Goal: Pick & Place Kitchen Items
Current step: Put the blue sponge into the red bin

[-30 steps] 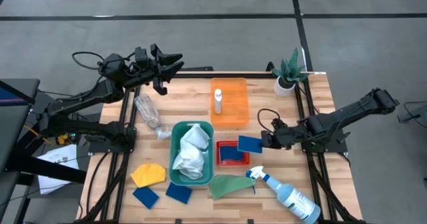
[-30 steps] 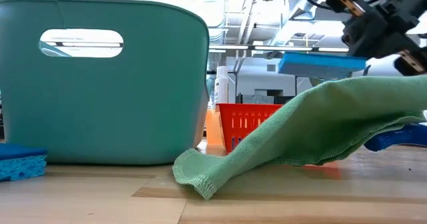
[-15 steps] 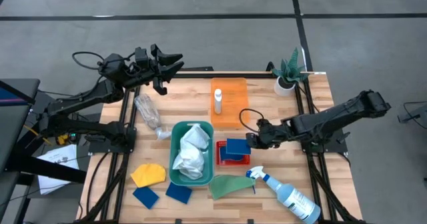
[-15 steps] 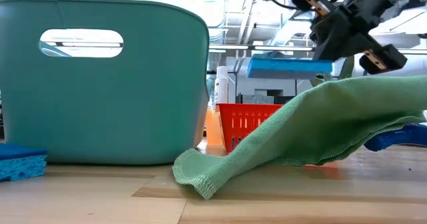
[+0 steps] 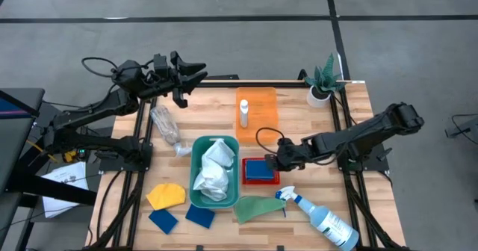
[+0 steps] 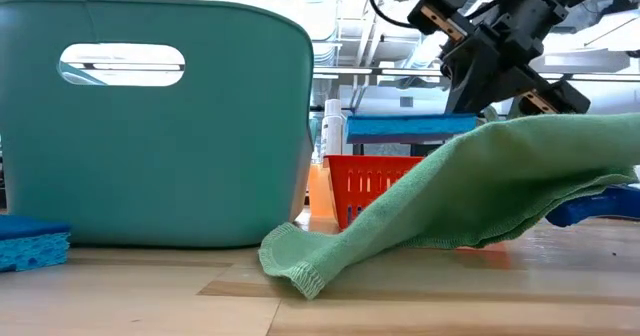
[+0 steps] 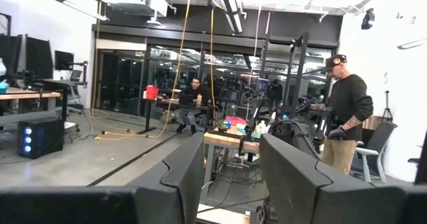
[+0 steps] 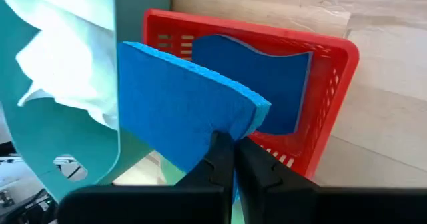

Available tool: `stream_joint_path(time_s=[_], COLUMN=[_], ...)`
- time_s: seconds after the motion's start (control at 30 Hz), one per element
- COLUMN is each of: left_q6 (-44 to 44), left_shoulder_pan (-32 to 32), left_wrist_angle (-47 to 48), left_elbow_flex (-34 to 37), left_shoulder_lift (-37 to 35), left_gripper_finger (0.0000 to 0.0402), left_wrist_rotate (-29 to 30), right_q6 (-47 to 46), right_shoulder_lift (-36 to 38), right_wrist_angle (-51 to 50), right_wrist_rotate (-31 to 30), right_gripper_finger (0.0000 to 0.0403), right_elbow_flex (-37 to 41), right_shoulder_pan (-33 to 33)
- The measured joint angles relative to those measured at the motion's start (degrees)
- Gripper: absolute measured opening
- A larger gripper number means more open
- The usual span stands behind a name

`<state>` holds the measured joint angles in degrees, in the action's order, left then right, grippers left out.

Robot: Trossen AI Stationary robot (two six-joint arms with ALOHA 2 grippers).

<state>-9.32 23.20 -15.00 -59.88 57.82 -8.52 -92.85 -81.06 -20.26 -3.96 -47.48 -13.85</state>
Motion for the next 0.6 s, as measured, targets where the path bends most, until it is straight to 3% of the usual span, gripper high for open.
stream_joint_path(time_s=[0.6], left_q6=[0.0], left_shoulder_pan=[0.02], left_wrist_angle=[0.0], left_elbow_flex=[0.0], left_shoulder_lift=[-0.02], left_gripper_finger=[0.014], left_wrist_rotate=[-2.05], right_q6=[-0.14], right_shoulder_lift=[-0.85], right_wrist_angle=[-1.96], right_wrist_rotate=[1.0], right_gripper_finger=[0.0], right_elbow_flex=[-0.04], right_shoulder_pan=[0.94])
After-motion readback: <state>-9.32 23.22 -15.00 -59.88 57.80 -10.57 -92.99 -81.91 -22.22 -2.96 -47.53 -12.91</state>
